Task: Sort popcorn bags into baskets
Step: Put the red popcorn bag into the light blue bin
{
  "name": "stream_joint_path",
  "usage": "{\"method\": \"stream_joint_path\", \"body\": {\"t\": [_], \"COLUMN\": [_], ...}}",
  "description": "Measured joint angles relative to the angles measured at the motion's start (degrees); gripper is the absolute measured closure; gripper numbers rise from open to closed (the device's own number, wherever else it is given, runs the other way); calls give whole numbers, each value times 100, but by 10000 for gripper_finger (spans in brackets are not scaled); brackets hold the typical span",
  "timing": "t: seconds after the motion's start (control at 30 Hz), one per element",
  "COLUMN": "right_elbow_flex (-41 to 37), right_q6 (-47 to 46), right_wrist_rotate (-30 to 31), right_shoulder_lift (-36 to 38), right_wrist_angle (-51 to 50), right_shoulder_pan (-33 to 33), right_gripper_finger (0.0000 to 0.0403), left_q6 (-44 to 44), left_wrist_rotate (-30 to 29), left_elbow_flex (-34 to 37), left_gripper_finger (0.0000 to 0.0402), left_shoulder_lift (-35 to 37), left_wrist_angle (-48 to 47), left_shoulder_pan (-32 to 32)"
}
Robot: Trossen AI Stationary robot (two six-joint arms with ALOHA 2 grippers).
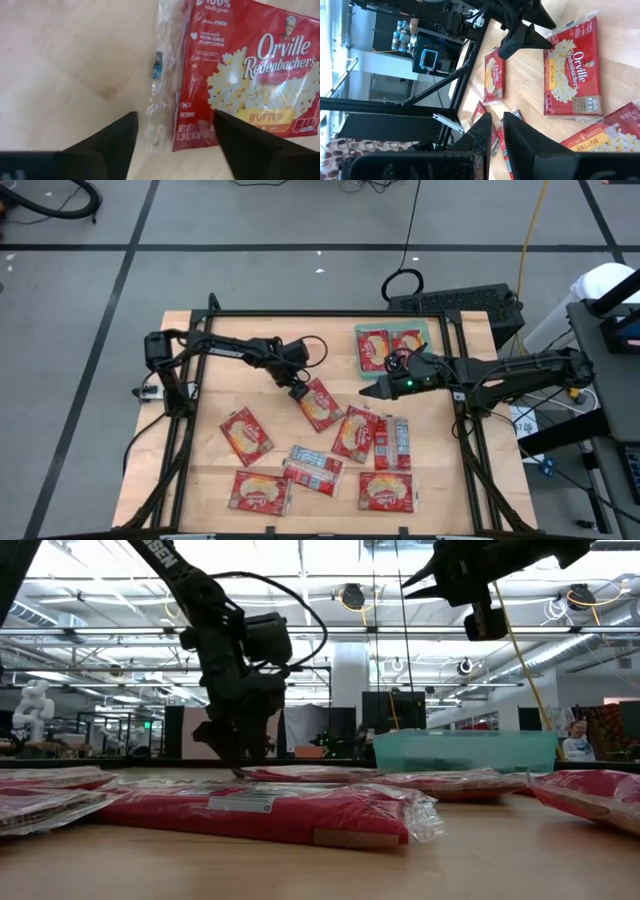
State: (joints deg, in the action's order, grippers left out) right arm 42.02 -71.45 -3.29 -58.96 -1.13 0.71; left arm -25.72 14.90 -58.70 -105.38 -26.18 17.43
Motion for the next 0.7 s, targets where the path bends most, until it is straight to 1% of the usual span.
{"method": "stream_joint_path", "body": {"t": [0.07,0.1,0.17,0.23,0.27,0.3,0.4,0.5,0.63,0.7], "right_elbow_flex": [0,0,0,0,0,0,0,0,0,0], "right_q6": [40,59,82,130,157,169,165,6,76,200], "right_wrist_rotate": [0,1,13,26,25,28,94,320,283,50], "right_shoulder_lift": [0,0,0,0,0,0,0,2,-109,-291], "right_wrist_angle": [0,0,-3,-45,-84,-121,-283,-582,-999,-1019], "right_shoulder_pan": [0,0,0,-17,-37,-66,-212,-350,-509,-548], "right_gripper_finger": [360,360,360,360,360,360,360,360,360,359], "left_q6": [218,276,352,497,545,558,577,559,786,1024], "left_wrist_rotate": [-35,-72,-147,-164,-156,-142,-20,97,140,133], "left_elbow_flex": [-2,0,7,15,15,15,15,39,29,32], "left_gripper_finger": [181,207,271,349,374,384,392,397,399,399], "left_shoulder_lift": [-67,-77,-95,-116,-124,-123,-96,81,517,639], "left_wrist_angle": [99,137,232,373,454,548,716,706,742,727], "left_shoulder_pan": [-7,-7,-7,-7,-7,-8,-1,8,-48,-91]}}
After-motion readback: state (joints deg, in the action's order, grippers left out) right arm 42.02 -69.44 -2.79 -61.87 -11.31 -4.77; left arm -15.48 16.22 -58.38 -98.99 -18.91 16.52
